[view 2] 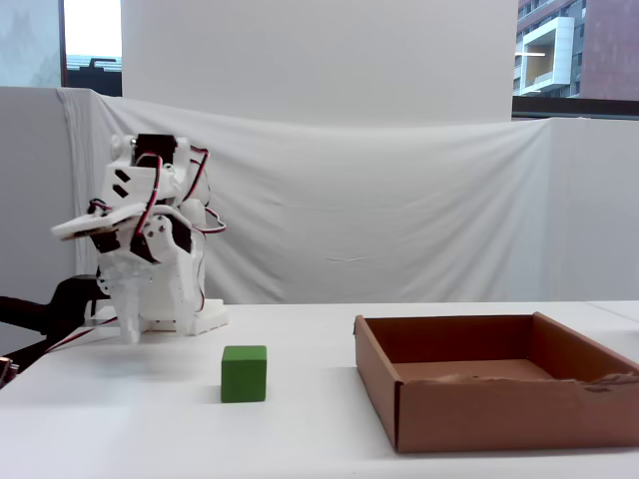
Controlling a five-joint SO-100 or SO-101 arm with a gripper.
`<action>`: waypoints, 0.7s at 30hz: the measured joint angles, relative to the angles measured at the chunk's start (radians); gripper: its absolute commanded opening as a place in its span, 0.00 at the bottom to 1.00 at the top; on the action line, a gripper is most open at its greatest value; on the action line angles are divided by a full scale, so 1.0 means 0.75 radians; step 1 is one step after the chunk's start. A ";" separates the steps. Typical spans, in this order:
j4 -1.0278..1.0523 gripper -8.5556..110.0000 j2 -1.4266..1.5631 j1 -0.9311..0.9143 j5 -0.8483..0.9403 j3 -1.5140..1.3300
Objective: Grasp a green cube and put it in a box.
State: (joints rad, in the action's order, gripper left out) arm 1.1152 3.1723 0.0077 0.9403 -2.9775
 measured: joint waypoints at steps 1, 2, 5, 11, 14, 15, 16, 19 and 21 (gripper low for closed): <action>-0.004 0.26 0.000 0.000 0.002 0.000; -0.027 0.26 0.004 0.000 0.080 0.000; -0.033 0.26 -0.047 0.000 0.110 0.037; -0.014 0.26 -0.274 0.014 0.119 0.245; -0.004 0.26 -0.399 0.020 0.119 0.352; -0.002 0.26 -0.450 0.020 0.119 0.389; -0.002 0.26 -0.485 0.020 0.119 0.415; -0.002 0.26 -0.640 0.035 0.119 0.540; -0.004 0.26 -0.751 0.045 0.119 0.628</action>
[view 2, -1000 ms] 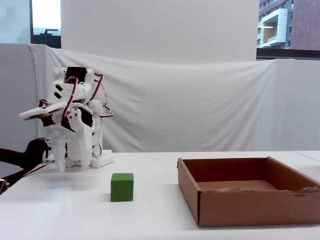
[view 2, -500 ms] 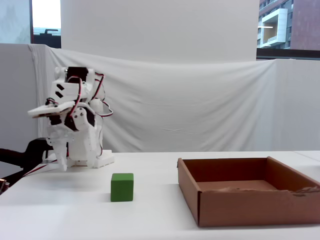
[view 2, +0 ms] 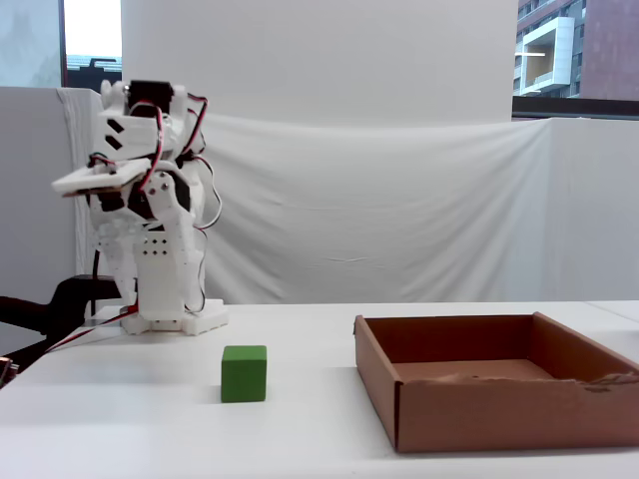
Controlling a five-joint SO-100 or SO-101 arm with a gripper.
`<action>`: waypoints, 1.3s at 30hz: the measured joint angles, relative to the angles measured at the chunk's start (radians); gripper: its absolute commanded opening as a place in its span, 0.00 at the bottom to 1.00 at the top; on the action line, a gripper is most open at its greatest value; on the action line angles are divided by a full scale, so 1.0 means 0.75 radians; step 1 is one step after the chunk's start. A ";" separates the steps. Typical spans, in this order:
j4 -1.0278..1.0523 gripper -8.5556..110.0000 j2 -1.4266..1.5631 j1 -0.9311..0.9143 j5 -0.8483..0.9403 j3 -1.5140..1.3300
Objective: Grasp a green cube and put it in a box.
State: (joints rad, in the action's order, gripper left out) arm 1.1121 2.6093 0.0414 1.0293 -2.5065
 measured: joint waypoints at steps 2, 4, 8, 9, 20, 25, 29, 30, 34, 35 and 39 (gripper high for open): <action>0.002 0.26 -0.092 0.010 -0.002 0.078; -0.002 0.26 -0.186 0.022 -0.008 0.145; -0.051 0.26 -0.327 0.037 -0.025 0.225; -0.094 0.26 -0.382 0.043 -0.041 0.243; -0.115 0.26 -0.695 0.125 -0.112 0.425; -0.106 0.26 -0.742 0.176 -0.141 0.485; -0.102 0.26 -0.792 0.213 -0.176 0.522; -0.102 0.26 -0.818 0.219 -0.190 0.542; -0.086 0.26 -0.927 0.243 -0.245 0.632; -0.086 0.26 -0.949 0.247 -0.256 0.648; -0.086 0.26 -1.017 0.282 -0.297 0.687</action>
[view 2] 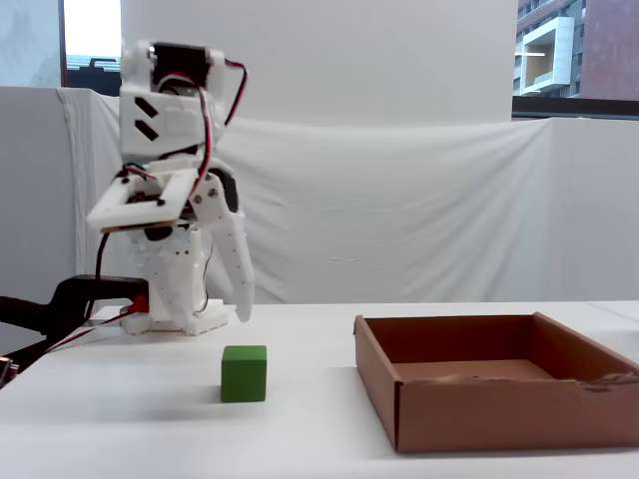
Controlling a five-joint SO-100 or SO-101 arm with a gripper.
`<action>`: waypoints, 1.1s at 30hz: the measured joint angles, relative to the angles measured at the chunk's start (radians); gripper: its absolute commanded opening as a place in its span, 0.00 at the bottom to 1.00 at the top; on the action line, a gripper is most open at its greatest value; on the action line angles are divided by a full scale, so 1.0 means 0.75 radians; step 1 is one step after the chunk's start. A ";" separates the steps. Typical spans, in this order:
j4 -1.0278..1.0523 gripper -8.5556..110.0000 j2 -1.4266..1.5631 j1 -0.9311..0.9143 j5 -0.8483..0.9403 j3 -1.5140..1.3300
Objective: Grasp a green cube and put it in a box.
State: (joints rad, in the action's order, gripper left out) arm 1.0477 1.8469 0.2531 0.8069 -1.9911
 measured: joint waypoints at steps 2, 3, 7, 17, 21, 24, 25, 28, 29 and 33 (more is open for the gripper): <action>0.000 0.26 -0.004 0.012 -0.012 0.000; 0.000 0.26 -0.008 0.020 -0.020 0.000; 0.020 0.26 -0.070 0.049 -0.059 0.029; 0.072 0.26 -0.202 0.070 -0.112 0.076; 0.074 0.26 -0.231 0.102 -0.147 0.112; 0.088 0.26 -0.264 0.119 -0.166 0.145; 0.090 0.26 -0.266 0.121 -0.168 0.145; 0.094 0.26 -0.292 0.123 -0.168 0.155; 0.094 0.26 -0.297 0.121 -0.168 0.155; 0.094 0.26 -0.309 0.121 -0.168 0.155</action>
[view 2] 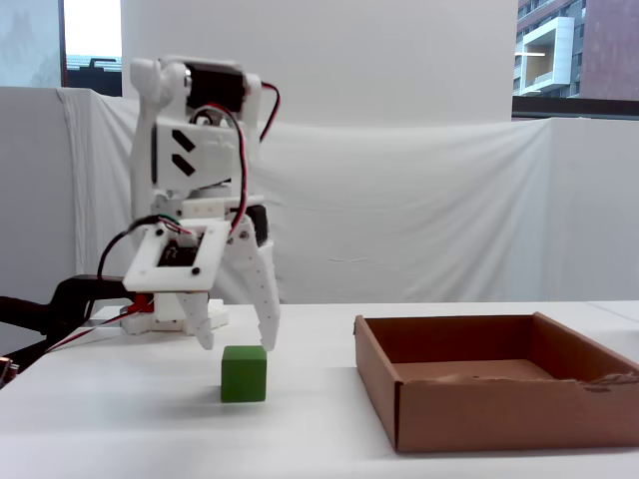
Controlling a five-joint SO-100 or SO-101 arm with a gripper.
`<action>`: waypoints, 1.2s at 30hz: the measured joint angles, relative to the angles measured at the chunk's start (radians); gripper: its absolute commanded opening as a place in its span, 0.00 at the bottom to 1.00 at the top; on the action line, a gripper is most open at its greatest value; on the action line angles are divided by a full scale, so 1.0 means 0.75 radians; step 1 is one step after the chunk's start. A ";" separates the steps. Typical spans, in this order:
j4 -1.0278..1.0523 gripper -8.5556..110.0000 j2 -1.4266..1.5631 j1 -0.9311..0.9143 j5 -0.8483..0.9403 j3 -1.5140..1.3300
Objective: Grasp a green cube and put it in a box.
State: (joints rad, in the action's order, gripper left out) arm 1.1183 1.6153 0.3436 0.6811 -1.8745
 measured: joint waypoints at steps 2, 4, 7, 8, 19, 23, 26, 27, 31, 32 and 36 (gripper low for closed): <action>0.000 0.26 -0.010 0.000 0.000 0.000; 0.000 0.26 -0.022 0.002 0.000 0.000; 0.000 0.26 -0.039 0.020 0.000 0.000; 0.000 0.26 -0.045 0.027 0.000 0.000; 0.002 0.27 -0.055 0.037 0.000 0.000; 0.002 0.27 -0.055 0.037 0.000 0.000; -0.006 0.27 -0.055 0.039 0.000 0.000; -0.012 0.27 -0.055 0.039 0.000 -0.002; -0.014 0.27 -0.055 0.047 0.000 -0.012; -0.014 0.27 -0.061 0.049 0.000 -0.012; -0.014 0.27 -0.063 0.057 0.000 -0.057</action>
State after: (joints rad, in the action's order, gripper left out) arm 1.1075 1.5677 0.3866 0.6811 -1.9175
